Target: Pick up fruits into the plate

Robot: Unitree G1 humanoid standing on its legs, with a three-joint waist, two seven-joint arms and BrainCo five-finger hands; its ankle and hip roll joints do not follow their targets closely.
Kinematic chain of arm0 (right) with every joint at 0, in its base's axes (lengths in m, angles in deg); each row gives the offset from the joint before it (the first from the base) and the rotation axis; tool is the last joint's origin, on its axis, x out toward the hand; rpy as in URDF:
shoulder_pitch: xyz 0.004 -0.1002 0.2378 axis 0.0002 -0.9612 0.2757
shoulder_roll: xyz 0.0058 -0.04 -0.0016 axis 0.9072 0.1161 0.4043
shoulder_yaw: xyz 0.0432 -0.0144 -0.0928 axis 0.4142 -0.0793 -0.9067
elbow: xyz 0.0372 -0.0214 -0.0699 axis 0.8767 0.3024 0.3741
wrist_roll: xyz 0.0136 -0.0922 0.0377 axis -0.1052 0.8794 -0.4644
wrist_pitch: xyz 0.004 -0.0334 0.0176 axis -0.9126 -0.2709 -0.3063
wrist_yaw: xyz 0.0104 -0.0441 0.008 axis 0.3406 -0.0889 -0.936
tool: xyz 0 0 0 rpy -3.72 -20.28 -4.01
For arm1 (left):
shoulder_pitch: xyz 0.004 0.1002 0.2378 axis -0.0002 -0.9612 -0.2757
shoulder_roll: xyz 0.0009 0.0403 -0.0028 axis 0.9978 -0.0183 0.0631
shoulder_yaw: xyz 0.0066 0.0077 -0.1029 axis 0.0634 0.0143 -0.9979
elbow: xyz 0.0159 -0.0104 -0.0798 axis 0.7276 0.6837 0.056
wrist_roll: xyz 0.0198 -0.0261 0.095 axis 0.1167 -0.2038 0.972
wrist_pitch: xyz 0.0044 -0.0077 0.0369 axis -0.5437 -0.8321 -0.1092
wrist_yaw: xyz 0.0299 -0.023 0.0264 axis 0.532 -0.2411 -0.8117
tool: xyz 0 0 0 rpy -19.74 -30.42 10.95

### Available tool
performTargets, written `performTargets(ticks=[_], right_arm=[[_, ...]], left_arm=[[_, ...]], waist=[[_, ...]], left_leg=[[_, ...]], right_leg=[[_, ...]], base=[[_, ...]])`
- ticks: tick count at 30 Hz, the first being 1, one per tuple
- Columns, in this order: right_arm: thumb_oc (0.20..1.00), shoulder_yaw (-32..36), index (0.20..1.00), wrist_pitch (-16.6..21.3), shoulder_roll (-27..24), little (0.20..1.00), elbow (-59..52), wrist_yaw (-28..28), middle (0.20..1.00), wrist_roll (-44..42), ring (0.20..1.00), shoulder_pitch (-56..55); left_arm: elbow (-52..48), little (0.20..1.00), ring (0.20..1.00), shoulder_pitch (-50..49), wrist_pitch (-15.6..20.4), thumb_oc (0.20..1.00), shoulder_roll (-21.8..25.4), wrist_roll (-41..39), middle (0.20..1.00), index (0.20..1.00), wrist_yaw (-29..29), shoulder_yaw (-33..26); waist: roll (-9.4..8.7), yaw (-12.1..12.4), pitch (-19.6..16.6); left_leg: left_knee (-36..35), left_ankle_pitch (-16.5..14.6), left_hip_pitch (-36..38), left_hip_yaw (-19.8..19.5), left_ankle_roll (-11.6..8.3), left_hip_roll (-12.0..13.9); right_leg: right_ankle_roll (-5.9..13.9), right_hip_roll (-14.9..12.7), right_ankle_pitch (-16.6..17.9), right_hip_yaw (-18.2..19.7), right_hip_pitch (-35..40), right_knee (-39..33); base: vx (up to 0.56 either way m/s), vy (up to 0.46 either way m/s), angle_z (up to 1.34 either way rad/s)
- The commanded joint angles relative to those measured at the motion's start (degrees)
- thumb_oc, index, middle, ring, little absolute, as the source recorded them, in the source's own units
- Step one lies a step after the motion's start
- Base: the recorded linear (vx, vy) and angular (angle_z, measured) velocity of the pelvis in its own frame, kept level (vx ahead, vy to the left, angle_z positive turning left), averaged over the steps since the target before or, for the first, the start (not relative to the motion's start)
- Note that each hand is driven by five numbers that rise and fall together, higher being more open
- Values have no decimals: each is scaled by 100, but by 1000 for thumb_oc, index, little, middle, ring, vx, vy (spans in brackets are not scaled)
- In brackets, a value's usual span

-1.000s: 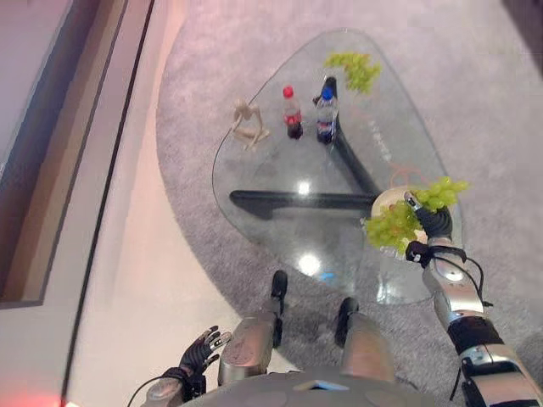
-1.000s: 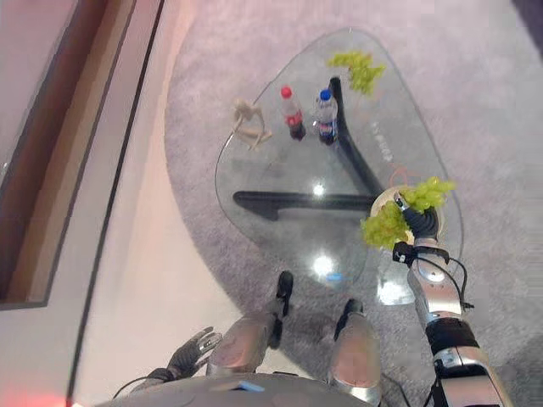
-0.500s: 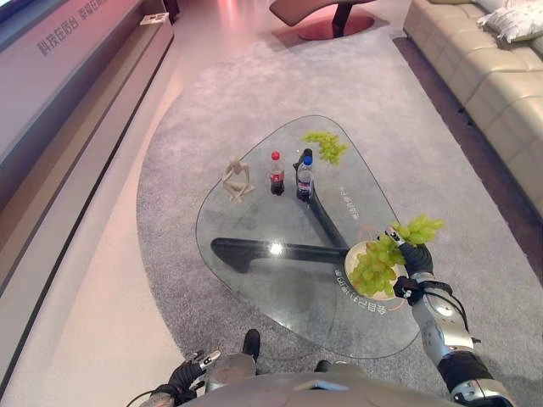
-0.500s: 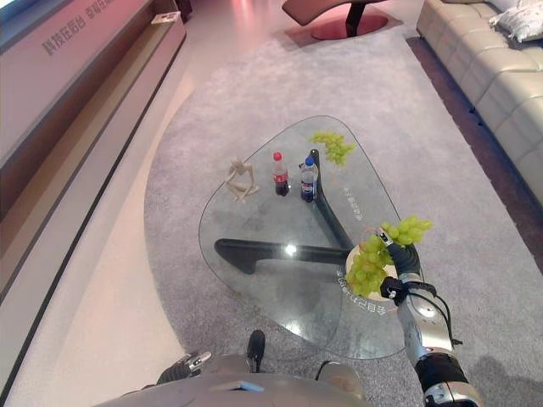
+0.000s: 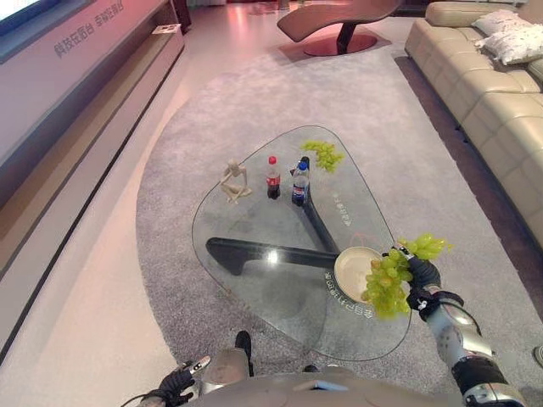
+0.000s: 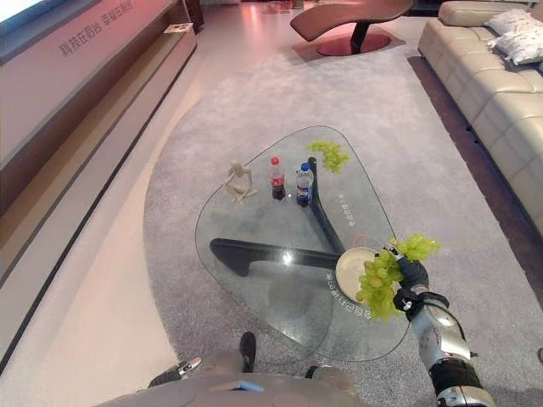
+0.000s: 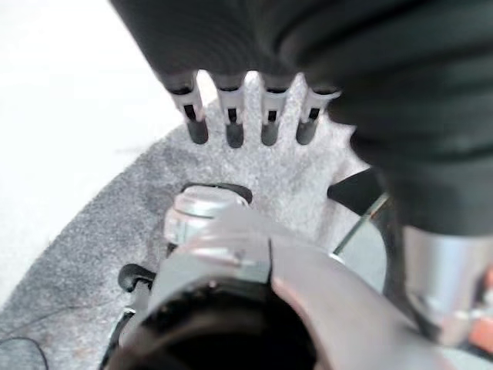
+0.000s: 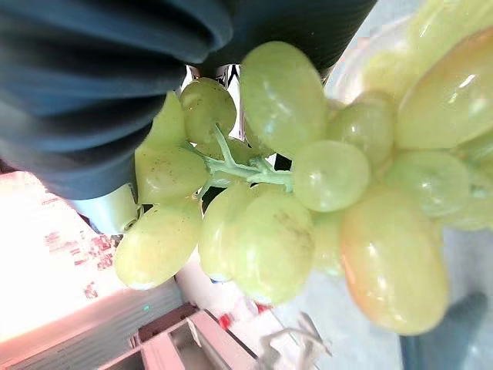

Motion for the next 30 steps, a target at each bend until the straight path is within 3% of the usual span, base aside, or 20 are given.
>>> performTargets(ticks=[1, 3, 4, 5, 6, 7, 9, 11, 14, 18, 20, 21, 22, 24, 29, 30], right_arm=[[200, -50, 200, 2979, -24, 200, -673, 2572, 200, 4149, 200, 491], [200, -291, 200, 2588, -387, 200, -864, 2661, 200, 3749, 200, 728], [200, -435, 200, 2106, -530, 200, -1161, 2728, 200, 3553, 200, 1001], [200, -540, 200, 1883, -589, 200, -1300, 2796, 200, 3441, 200, 1170], [200, -602, 200, 1799, -602, 200, -1340, 2842, 200, 3410, 200, 1267], [200, -753, 200, 1706, -581, 200, -1403, 2949, 200, 3410, 200, 1419], [200, -940, 200, 1656, -538, 200, -1462, 3067, 200, 3445, 200, 1544], [200, -1063, 200, 1626, -478, 200, -1499, 3161, 200, 3510, 200, 1610], [200, -1457, 200, 1698, -220, 200, -1518, 3737, 200, 3965, 200, 1430], [200, -1786, 200, 1776, -10, 200, -1384, 4163, 200, 4405, 200, 1439], [200, -2018, 200, 1841, 138, 200, -1272, 4455, 200, 4640, 200, 1364], [200, -2080, 200, 1858, 189, 200, -1229, 4488, 200, 4679, 200, 1323], [200, -2117, 200, 1876, 205, 200, -1213, 4509, 200, 4691, 200, 1295], [200, -2222, 200, 2123, 268, 200, -1035, 4578, 200, 4802, 200, 1098], [200, -2223, 200, 2154, 254, 200, -948, 4594, 200, 4861, 200, 922], [200, -2309, 200, 2227, 183, 200, -726, 4527, 200, 4985, 200, 754]], left_arm=[[177, 1000, 1000, 139, 121, 1000, -33, 231, 1000, 1000, 2, -180], [233, 1000, 1000, 117, 186, 1000, -54, 286, 1000, 1000, -12, -165], [102, 1000, 1000, 111, 77, 1000, -36, 233, 1000, 1000, -68, -94], [42, 1000, 1000, 144, 43, 1000, -9, 215, 1000, 1000, -90, -52], [16, 1000, 1000, 192, 20, 1000, 31, 207, 1000, 1000, -98, -18], [-46, 1000, 1000, 283, 1, 1000, 105, 209, 1000, 1000, -143, 49], [-90, 1000, 1000, 369, 13, 1000, 142, 90, 1000, 1000, -191, 102], [-143, 1000, 1000, 433, 51, 1000, 162, -22, 1000, 1000, -225, 141], [-325, 1000, 1000, 653, -41, 1000, 163, -103, 1000, 1000, -274, 289], [-353, 1000, 1000, 861, -108, 1000, 174, -176, 1000, 1000, -225, 335], [-396, 1000, 1000, 934, -159, 1000, 182, -218, 1000, 1000, -269, 364], [-405, 1000, 1000, 937, -169, 1000, 188, -225, 1000, 1000, -291, 362], [-405, 1000, 1000, 921, -160, 1000, 194, -232, 1000, 1000, -296, 361], [-403, 1000, 1000, 913, -154, 1000, 181, -303, 1000, 1000, -406, 359], [-427, 1000, 1000, 912, -171, 1000, 163, -439, 1000, 1000, -459, 350], [-439, 1000, 1000, 849, -64, 1000, 69, -460, 1000, 1000, -447, 256]], waist=[[-3, 127, 171], [-9, 172, 112], [-11, 236, 91], [12, 257, 91], [33, 260, 107], [137, 271, 182], [216, 267, 276], [220, 244, 346], [175, 169, 403], [145, 18, 460], [93, -38, 503], [73, -38, 499], [53, -39, 500], [7, -83, 417], [8, -136, 316], [104, -222, 215]], left_leg=[[-221, -816, 540, -178, 291, -417], [-327, -798, 533, -232, 339, -426], [-450, -806, 599, -334, 401, -437], [-478, -823, 611, -358, 445, -403], [-441, -855, 594, -357, 484, -385], [-404, -862, 577, -462, 584, -335], [-330, -877, 529, -504, 681, -276], [-254, -922, 510, -527, 744, -274], [-174, -1032, 579, -803, 771, -369], [-101, -1292, 667, -992, 720, -430], [-52, -1622, 825, -1161, 607, -302], [-30, -1736, 880, -1188, 570, -195], [-16, -1793, 920, -1188, 540, -126], [-49, -1814, 907, -1132, 389, 223], [-180, -1689, 1007, -1091, 147, 572], [-588, -1301, 1266, -880, -207, 1124]], right_leg=[[272, 421, 782, 714, 96, -597], [305, 439, 768, 736, 29, -583], [294, 452, 682, 693, -30, -460], [238, 523, 490, 682, -117, -158], [222, 563, 372, 636, -287, 293], [323, 495, 409, 513, -795, 1521], [457, 404, 488, 560, -1259, 2507], [540, 391, 572, 785, -1455, 2777], [632, -37, 802, 1280, -1120, 1644], [785, -628, 1321, 1886, -1220, 467], [1044, -1074, 1952, 2252, -1291, -257], [1127, -1164, 2058, 2244, -1339, -361], [1172, -1176, 2097, 2222, -1364, -392], [1323, -1087, 1729, 2172, -1206, -490], [1334, -1012, 1502, 2025, -1027, -474], [1091, -740, 1221, 1653, -890, -398]], base=[[84, 43, 4], [60, 60, 3], [23, 130, -11], [15, 164, -16], [-28, 184, -11], [-37, 149, -5], [-53, 99, -16], [-2, -16, -12], [67, -138, 13], [38, -205, 13], [135, -506, 8], [124, -520, -2], [62, -548, 2], [9, -512, 10], [17, -325, 25], [-13, -728, 35]])
